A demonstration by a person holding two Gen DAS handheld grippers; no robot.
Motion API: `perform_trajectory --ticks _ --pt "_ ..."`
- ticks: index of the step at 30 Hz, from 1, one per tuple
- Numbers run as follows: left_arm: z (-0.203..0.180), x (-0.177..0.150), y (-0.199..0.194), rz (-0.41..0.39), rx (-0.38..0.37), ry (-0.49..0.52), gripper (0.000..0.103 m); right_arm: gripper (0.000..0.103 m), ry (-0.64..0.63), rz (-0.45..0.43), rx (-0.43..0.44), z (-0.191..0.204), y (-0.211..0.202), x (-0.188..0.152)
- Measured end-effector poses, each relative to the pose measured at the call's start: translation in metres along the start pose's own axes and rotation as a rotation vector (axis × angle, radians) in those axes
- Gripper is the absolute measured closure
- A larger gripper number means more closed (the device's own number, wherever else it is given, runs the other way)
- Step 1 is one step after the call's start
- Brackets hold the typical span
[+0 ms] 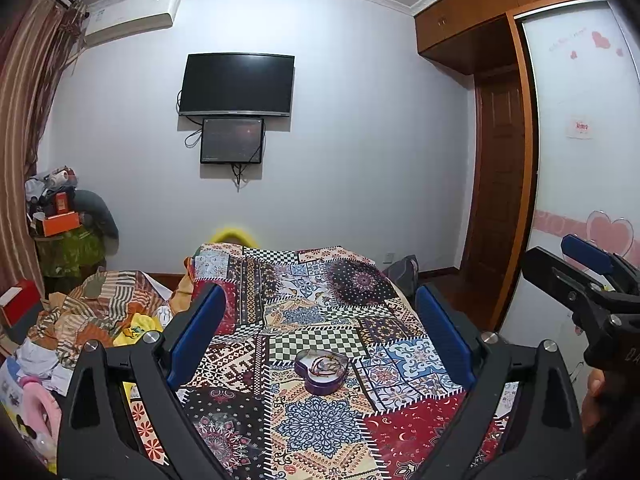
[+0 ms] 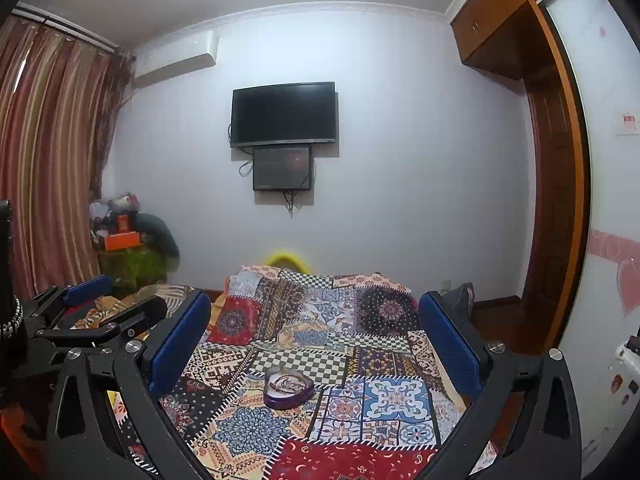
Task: Organize jewelry
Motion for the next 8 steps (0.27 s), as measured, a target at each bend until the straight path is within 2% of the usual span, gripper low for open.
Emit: perform_trajectory --ticks 8 --pt "0.0018 -0.0014 0.0044 0.007 0.002 0.002 0.007 0.0 0.006 0.014 0.002 -0.002 0.0061 -0.0035"
Point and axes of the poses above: each gripper's, at about its wrist camera, not at the fingertips, and y roughly the way its jaws point, z to its left, x to its top, the point moved 6 cm from there along y, roughly the way its jaws point, and after that the axes turned 1 degree about -z, right-handed, at the moved point
